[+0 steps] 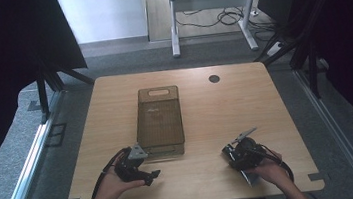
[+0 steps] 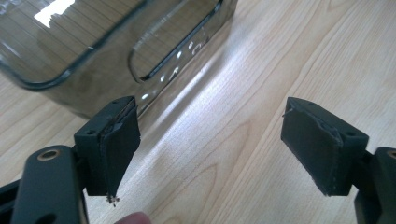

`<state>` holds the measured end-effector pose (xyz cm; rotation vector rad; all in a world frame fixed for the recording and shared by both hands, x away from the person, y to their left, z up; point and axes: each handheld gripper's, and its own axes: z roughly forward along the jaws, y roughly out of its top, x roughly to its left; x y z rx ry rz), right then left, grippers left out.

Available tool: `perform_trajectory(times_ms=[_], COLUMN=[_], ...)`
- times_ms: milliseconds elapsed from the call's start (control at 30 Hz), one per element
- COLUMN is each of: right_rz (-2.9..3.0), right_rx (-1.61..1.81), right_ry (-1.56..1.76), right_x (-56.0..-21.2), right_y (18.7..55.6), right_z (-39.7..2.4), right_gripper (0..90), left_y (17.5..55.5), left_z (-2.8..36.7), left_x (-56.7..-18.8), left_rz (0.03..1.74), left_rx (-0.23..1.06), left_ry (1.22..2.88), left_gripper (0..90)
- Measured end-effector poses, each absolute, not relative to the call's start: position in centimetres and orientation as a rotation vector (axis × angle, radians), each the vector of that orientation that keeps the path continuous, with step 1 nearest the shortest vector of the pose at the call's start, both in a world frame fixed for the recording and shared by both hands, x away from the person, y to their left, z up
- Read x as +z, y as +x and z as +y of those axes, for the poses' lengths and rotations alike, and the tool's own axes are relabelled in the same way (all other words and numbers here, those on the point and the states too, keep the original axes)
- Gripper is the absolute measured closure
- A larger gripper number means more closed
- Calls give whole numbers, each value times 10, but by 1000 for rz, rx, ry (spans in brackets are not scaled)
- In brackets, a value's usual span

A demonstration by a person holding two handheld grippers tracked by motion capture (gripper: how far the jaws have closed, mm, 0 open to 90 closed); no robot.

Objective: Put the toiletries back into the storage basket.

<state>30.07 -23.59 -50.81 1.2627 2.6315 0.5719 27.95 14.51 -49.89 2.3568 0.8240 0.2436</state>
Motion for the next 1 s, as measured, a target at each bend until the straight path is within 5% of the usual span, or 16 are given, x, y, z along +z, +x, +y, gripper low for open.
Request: perform_trajectory(times_ms=[1000], right_rz=[2672], right_rx=[598], right_ry=[1288], right_x=[-494], right_y=[304], right_z=[-233], right_gripper=[465], left_y=[280], left_z=[151], left_x=[-494], left_rz=[856], left_rx=[241], left_ry=[2317], left_gripper=[201])
